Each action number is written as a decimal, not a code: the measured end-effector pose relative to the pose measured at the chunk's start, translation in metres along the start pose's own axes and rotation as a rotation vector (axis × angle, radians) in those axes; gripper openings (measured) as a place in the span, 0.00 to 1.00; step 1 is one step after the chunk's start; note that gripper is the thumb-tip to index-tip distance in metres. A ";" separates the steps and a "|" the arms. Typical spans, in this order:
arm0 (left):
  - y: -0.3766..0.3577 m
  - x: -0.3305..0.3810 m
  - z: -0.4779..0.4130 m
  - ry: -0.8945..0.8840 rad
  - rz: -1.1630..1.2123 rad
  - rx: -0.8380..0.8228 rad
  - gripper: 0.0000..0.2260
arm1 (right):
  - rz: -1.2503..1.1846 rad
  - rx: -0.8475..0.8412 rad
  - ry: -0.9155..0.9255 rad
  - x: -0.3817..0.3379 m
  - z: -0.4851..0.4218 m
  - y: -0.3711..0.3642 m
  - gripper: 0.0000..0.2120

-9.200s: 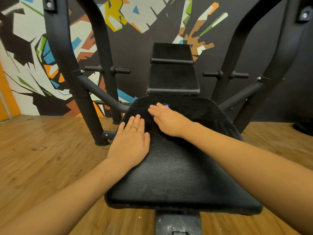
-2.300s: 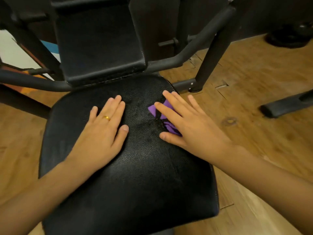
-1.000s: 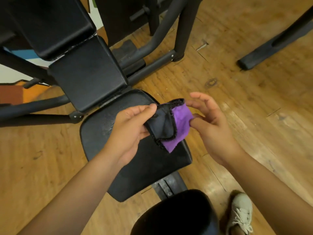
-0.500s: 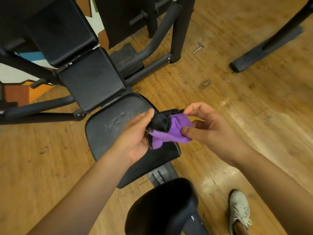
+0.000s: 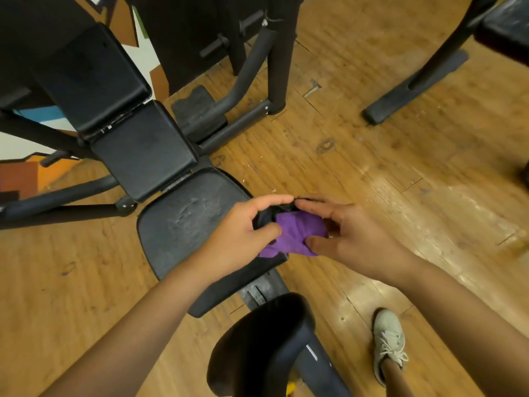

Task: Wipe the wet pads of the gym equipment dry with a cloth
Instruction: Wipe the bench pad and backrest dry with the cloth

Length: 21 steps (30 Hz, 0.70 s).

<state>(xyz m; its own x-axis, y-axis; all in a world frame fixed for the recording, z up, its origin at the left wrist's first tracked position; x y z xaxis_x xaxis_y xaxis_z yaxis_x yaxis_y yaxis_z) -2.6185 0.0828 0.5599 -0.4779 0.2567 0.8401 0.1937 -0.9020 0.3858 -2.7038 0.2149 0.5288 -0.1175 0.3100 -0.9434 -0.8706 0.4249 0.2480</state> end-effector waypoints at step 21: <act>0.006 0.025 0.014 0.017 0.230 0.045 0.15 | -0.419 0.114 -0.076 -0.005 0.023 0.034 0.23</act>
<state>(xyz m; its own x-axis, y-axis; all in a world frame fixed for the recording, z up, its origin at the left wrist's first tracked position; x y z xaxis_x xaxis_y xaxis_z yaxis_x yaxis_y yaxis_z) -2.6174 0.0883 0.5882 -0.4311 0.0404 0.9014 0.3367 -0.9196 0.2023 -2.7218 0.2470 0.5474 0.2740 0.1509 -0.9498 -0.7764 0.6175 -0.1259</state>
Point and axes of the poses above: each hand's wrist, its own z-axis away from the middle knuckle, its own y-axis out of the back of the hand, x = y × z, the point moved 8 cm from there along -z, towards the middle knuckle
